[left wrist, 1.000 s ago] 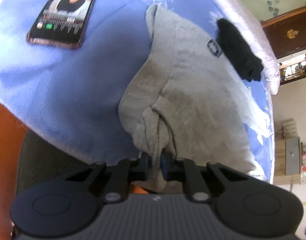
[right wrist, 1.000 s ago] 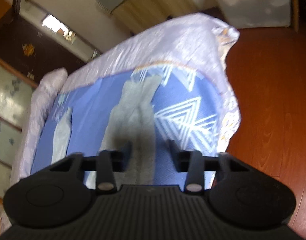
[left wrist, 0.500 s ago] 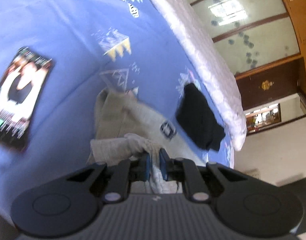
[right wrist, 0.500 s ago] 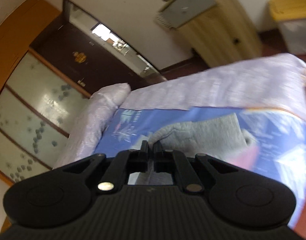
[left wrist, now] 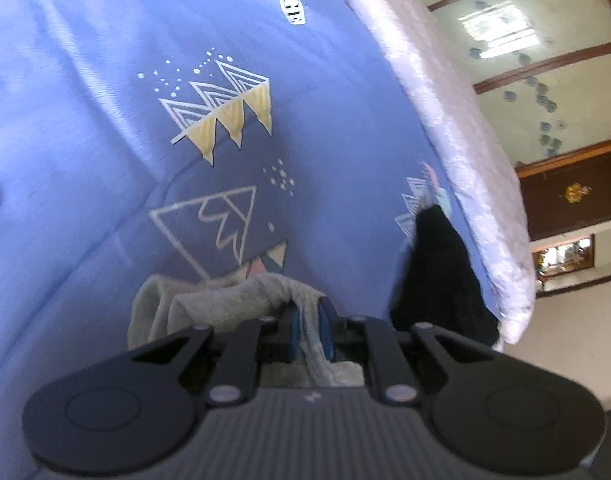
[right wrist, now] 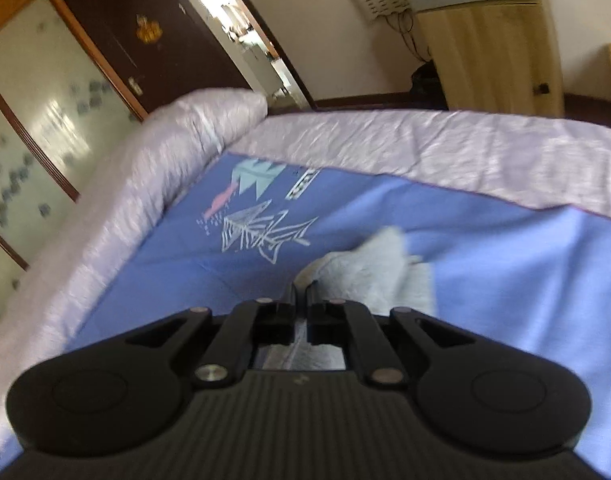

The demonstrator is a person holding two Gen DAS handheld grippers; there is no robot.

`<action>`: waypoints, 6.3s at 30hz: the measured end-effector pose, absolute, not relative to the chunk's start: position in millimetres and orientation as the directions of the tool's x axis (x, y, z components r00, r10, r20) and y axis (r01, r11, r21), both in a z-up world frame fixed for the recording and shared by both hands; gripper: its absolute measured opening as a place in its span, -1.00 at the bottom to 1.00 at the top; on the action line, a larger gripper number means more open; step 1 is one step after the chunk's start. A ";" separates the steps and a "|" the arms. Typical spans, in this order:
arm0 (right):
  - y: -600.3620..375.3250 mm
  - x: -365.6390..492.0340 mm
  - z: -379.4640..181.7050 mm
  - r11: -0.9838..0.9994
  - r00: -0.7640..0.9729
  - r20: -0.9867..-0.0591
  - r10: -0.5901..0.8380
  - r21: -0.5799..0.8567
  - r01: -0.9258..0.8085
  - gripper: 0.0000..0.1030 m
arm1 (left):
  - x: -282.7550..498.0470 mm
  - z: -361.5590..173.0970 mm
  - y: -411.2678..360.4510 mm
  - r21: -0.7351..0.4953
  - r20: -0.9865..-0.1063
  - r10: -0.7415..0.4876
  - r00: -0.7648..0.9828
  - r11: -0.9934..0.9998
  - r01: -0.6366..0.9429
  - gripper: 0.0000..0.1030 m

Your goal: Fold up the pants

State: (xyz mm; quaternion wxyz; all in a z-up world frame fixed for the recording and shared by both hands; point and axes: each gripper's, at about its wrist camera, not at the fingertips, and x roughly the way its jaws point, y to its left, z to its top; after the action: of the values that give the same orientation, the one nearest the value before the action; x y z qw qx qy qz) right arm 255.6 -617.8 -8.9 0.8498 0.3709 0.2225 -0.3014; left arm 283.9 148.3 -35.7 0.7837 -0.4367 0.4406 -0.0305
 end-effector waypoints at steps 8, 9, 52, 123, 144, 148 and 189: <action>-623.7 263.4 -37.9 0.523 0.750 -0.601 -0.276 0.561 0.642 0.11 | 297.3 -46.8 135.1 -0.661 -0.700 -0.410 0.585 0.683 -0.312 0.07; -624.2 254.7 -32.8 0.523 0.760 -0.590 -0.273 0.572 0.632 0.11 | 290.3 -40.1 135.8 -0.655 -0.697 -0.410 0.588 0.698 -0.290 0.16; -288.8 47.0 -22.3 0.757 0.641 -0.560 0.525 0.652 -0.049 0.19 | 103.6 -48.5 201.0 -0.760 -0.624 -0.535 0.570 0.586 -0.281 0.38; -301.3 156.4 -29.8 0.945 0.721 -0.648 0.245 0.325 -0.029 0.01 | 253.9 -0.3 32.5 -0.205 -0.804 -0.215 0.554 0.975 0.082 -0.65; -317.1 208.0 -69.0 0.879 0.767 -0.607 0.211 0.461 0.123 -0.76 | 289.7 -47.6 66.4 -0.108 -0.788 0.014 0.616 0.981 -0.161 -0.90; -314.7 178.3 -40.3 0.924 0.818 -0.537 0.206 0.381 0.017 0.14 | 278.9 -51.1 67.8 -0.113 -0.750 0.021 0.661 0.981 -0.160 -0.90; -644.2 126.5 -67.6 0.488 0.827 -0.545 -0.138 0.689 0.536 0.25 | 285.1 -71.6 46.6 0.074 -0.669 0.187 0.719 0.980 -0.186 -0.81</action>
State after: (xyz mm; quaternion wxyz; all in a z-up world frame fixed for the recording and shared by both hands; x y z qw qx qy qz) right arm 126.5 -644.2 -67.6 0.8354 0.4642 0.2144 -0.2015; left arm 285.1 46.6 -71.6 0.9271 0.0008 0.3611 0.1004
